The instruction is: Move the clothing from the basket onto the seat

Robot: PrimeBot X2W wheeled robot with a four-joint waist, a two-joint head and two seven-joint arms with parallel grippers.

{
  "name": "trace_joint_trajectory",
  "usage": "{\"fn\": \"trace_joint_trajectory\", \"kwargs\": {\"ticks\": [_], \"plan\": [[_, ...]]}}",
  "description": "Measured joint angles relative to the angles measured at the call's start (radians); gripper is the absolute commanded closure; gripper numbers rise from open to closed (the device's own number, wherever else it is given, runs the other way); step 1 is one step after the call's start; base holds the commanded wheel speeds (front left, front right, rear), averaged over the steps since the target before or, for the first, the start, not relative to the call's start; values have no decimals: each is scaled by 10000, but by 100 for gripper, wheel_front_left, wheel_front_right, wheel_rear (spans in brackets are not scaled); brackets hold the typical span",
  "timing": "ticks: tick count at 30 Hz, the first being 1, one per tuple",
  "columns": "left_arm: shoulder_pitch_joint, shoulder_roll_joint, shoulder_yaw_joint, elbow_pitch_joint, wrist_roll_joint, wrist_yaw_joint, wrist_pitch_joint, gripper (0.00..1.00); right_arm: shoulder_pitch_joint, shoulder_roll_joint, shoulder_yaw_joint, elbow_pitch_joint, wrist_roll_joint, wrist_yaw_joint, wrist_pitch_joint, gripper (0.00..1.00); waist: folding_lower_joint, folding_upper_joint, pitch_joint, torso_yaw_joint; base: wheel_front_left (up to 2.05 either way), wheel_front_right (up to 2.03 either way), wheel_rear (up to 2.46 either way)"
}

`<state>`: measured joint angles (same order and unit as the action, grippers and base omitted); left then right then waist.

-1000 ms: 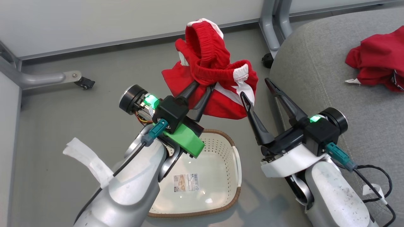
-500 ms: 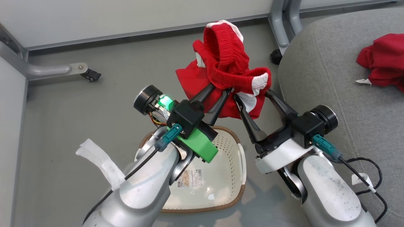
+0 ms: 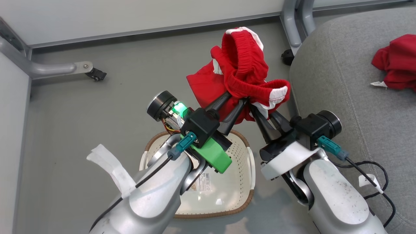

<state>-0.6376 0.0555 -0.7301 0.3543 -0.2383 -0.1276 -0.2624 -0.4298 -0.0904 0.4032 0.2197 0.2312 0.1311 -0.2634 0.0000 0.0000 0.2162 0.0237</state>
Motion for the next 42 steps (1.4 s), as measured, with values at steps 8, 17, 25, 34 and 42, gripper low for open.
{"fn": "trace_joint_trajectory", "kwargs": {"ticks": [8,17,25,34,42], "plan": [[0,-2,-75,81,-75,0,-17,100,24,-10,-4,-54,159,0,0,100,0,0,-36,-25,0,0,0],[-29,8,-128,261,-165,0,-17,77,45,-25,-15,-81,255,0,0,100,0,0,-26,-49,0,0,0],[-59,12,-169,334,-180,0,-17,0,45,-35,-188,-102,311,0,0,100,0,0,11,-9,0,0,0],[-64,12,-159,332,-155,-2,-17,0,44,-35,-353,-75,324,0,0,100,0,0,62,42,0,0,0],[-61,21,21,215,-31,-2,-17,0,115,-19,-725,-44,320,0,0,100,0,0,32,-73,0,0,0]]}}
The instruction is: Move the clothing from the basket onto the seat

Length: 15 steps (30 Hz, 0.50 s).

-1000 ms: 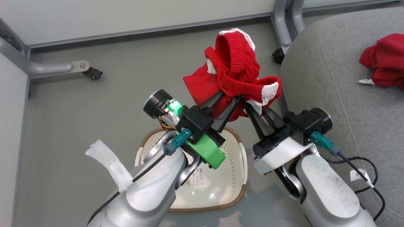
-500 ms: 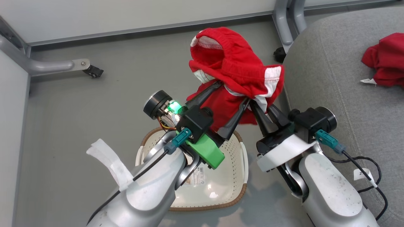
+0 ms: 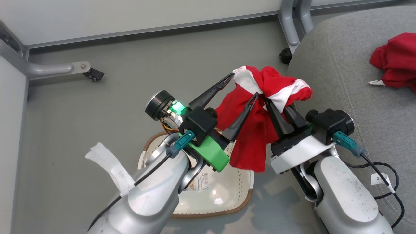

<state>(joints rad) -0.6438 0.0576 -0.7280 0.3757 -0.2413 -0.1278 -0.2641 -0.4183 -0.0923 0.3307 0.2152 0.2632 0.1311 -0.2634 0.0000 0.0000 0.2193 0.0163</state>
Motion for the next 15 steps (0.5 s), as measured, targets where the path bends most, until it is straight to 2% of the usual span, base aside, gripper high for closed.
{"fn": "trace_joint_trajectory", "kwargs": {"ticks": [15], "plan": [[32,144,-29,-42,151,0,2,0,673,217,-941,-267,-69,0,0,100,0,0,113,-932,0,0,0]]}}
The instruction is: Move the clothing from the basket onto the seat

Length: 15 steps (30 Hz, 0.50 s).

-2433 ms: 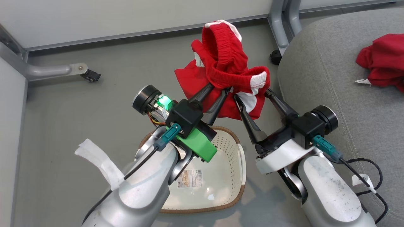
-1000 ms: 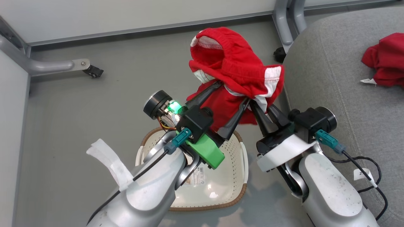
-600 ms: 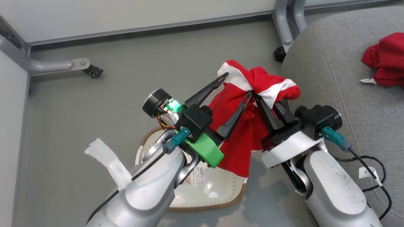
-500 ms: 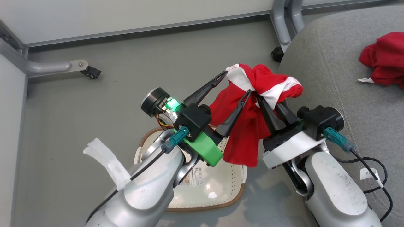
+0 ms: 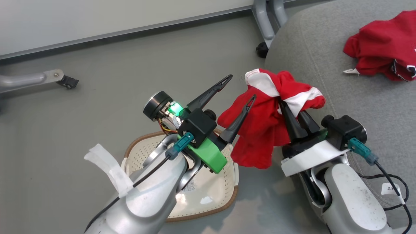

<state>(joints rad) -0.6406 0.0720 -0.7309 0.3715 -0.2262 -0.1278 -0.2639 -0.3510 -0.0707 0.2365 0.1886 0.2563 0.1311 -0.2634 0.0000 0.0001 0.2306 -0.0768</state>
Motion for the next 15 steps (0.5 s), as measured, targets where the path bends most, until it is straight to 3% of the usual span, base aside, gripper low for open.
{"fn": "trace_joint_trajectory", "kwargs": {"ticks": [15], "plan": [[-159,205,-332,211,13,0,0,0,363,150,-1062,-380,-102,0,0,100,0,0,408,-1598,0,0,0]]}}
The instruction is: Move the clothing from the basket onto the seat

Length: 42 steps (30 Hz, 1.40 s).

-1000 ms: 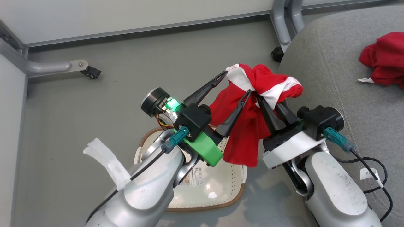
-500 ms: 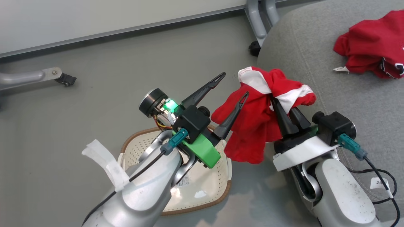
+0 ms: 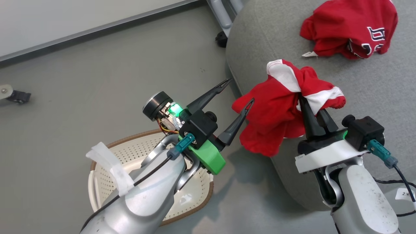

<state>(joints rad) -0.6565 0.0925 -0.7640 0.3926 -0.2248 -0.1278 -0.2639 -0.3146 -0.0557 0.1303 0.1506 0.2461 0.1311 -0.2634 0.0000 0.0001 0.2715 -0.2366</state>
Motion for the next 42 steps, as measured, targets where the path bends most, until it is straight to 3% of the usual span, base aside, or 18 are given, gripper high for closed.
{"fn": "trace_joint_trajectory", "kwargs": {"ticks": [12,23,31,42], "plan": [[-98,40,-196,132,-31,0,-2,0,558,35,-683,-73,2,0,0,100,0,0,231,-1166,0,0,0],[-37,82,13,155,-73,0,-2,0,578,59,-1252,-324,167,0,0,100,0,0,300,-1190,0,0,0],[9,171,171,123,102,0,-2,0,-740,-127,-1561,-780,-15,0,0,100,0,0,656,-1104,0,0,0],[-506,247,-31,140,399,0,-2,0,-4092,-1124,-2408,-869,-320,0,0,100,0,0,1806,-879,0,0,0]]}}
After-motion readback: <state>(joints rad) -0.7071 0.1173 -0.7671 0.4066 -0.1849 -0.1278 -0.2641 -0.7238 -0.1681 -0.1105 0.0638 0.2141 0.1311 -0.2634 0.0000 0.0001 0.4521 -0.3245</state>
